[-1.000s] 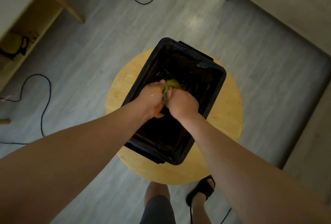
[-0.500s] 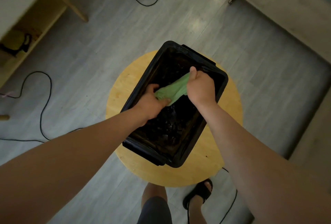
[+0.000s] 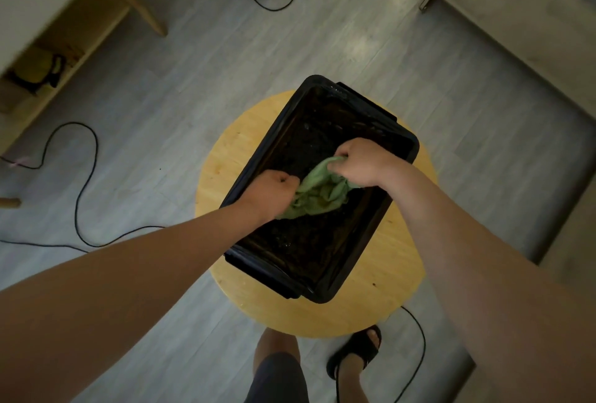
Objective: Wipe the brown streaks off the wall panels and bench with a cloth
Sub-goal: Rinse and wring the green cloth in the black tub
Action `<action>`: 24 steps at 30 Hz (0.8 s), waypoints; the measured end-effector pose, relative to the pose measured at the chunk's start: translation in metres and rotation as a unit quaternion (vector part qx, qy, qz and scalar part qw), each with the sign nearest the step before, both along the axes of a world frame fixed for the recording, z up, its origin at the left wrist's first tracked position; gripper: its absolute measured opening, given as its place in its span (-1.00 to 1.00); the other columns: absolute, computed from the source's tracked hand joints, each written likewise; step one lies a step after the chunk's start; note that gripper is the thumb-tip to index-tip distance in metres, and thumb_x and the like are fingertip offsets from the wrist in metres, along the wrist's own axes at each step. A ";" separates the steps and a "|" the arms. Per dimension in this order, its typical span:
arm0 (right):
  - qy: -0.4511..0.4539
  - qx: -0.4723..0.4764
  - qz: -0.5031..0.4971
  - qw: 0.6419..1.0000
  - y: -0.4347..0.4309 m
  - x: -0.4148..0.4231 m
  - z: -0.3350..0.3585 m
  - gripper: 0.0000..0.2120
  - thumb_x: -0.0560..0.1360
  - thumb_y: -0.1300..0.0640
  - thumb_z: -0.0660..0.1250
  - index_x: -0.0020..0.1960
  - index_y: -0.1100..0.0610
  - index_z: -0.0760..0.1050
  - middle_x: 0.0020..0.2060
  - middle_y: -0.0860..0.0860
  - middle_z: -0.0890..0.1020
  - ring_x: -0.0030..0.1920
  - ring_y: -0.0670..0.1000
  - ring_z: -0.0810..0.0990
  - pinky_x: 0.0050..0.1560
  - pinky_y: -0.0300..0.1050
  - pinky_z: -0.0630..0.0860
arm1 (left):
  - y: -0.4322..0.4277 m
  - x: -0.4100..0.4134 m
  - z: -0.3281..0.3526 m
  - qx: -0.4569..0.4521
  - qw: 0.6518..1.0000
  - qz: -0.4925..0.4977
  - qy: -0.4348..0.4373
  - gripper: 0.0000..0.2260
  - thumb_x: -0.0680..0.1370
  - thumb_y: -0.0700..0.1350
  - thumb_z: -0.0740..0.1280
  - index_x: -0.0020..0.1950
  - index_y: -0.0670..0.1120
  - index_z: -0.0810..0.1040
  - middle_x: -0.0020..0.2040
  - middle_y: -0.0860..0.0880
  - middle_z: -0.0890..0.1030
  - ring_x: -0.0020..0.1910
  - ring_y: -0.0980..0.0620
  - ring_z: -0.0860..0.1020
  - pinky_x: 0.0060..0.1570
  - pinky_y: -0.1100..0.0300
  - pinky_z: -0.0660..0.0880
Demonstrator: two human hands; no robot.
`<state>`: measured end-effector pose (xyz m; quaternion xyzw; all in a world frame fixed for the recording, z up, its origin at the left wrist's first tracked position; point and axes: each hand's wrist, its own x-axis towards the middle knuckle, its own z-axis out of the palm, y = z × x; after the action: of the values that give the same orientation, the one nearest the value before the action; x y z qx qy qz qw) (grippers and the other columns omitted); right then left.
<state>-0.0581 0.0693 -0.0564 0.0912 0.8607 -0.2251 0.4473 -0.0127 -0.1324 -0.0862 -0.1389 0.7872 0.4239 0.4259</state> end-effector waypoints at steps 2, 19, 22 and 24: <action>0.051 0.042 -0.013 0.998 -0.001 0.001 -0.013 -0.71 0.69 -0.04 0.22 0.23 0.12 0.57 0.23 0.20 0.56 0.27 0.22 0.52 0.21 0.06 0.51 | 0.005 -0.003 -0.001 -0.017 1.000 0.014 -0.011 -0.55 0.72 0.12 0.14 -0.19 -0.18 0.49 -0.23 -0.15 0.53 -0.26 -0.06 0.49 -0.24 0.14 0.32; 0.239 -0.194 -0.196 0.931 -0.080 0.086 -0.014 -0.61 0.70 -0.18 0.17 -0.19 0.05 0.39 -0.38 -0.01 0.51 -0.34 -0.04 0.55 -0.31 -0.02 0.46 | 0.031 -0.002 -0.008 0.126 0.912 0.324 -0.219 -0.64 0.74 -0.02 0.16 -0.15 -0.17 0.55 -0.34 -0.13 0.63 -0.31 -0.07 0.62 -0.27 0.16 0.55; 0.271 -0.167 -0.203 0.926 -0.082 0.082 -0.008 -0.58 0.72 -0.15 0.11 -0.23 0.02 0.43 -0.40 -0.04 0.52 -0.34 -0.09 0.56 -0.31 -0.12 0.46 | 0.042 0.000 0.006 0.122 0.927 0.289 -0.205 -0.60 0.77 -0.08 0.06 -0.20 -0.18 0.42 -0.38 -0.12 0.47 -0.35 0.00 0.44 -0.33 0.21 0.39; 0.294 -0.128 -0.211 0.923 -0.081 0.075 -0.014 -0.56 0.73 -0.13 0.07 -0.18 0.07 0.50 -0.35 -0.02 0.58 -0.29 -0.07 0.60 -0.24 -0.09 0.51 | 0.044 -0.005 0.016 0.130 0.915 0.311 -0.223 -0.63 0.77 -0.01 0.07 -0.03 -0.21 0.51 -0.25 -0.14 0.53 -0.26 -0.05 0.51 -0.30 0.16 0.44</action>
<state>0.0172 -0.0118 -0.0708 0.1419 0.8783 -0.4393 0.1239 -0.0178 -0.0880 -0.0703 -0.4109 0.5268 0.5916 0.4513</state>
